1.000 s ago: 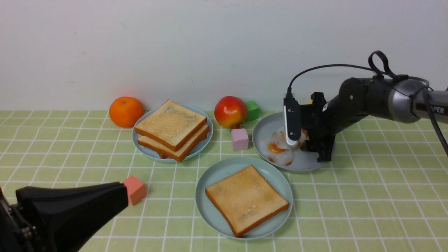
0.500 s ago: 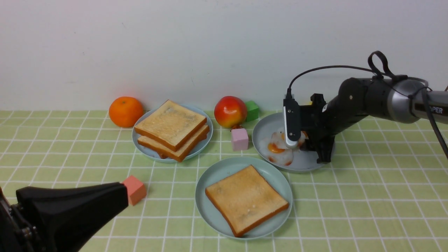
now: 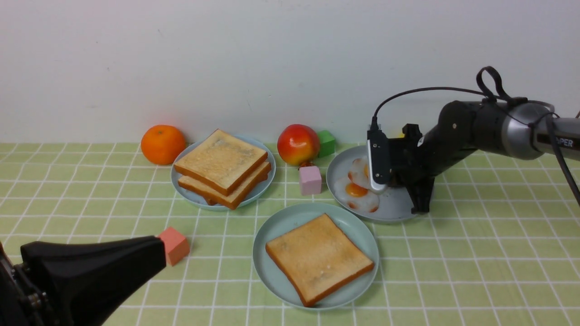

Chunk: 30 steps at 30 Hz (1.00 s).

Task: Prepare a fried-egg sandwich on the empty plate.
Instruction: Use the right arm to grab a fried egg

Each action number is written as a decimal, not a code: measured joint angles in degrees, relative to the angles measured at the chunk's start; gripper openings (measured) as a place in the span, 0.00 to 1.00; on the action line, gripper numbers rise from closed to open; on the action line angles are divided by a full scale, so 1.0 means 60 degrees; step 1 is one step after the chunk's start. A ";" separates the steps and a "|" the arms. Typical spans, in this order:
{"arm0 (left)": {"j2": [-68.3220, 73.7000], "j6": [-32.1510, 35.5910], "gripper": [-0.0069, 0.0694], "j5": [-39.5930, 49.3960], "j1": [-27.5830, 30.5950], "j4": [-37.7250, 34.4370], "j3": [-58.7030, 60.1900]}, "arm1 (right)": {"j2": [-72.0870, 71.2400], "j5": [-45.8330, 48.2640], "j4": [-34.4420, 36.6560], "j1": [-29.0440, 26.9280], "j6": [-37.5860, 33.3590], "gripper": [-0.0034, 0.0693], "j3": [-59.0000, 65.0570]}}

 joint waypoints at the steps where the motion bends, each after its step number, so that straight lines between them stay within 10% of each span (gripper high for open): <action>1: 0.0000 0.0000 0.09 0.0000 0.0000 0.0000 0.0000 | -0.0054 0.0160 0.0000 0.0000 0.0014 0.03 0.0010; 12: 0.0000 0.0000 0.09 0.0002 0.0000 0.0000 0.0000 | -0.0807 0.1606 0.1322 0.0000 0.0877 0.04 0.0085; 21: 0.0000 0.0000 0.10 0.0002 0.0000 0.0000 0.0000 | -0.1327 0.2855 0.0580 0.0172 0.7383 0.06 -0.0621; 27: 0.0000 0.0000 0.10 0.0002 0.0000 0.0000 0.0000 | -0.0925 0.3540 -0.0568 0.0674 0.8808 0.23 -0.1782; 30: 0.0000 0.0000 0.10 0.0002 0.0000 0.0000 0.0000 | -0.0504 0.3366 -0.0607 0.0883 0.8273 0.51 -0.2162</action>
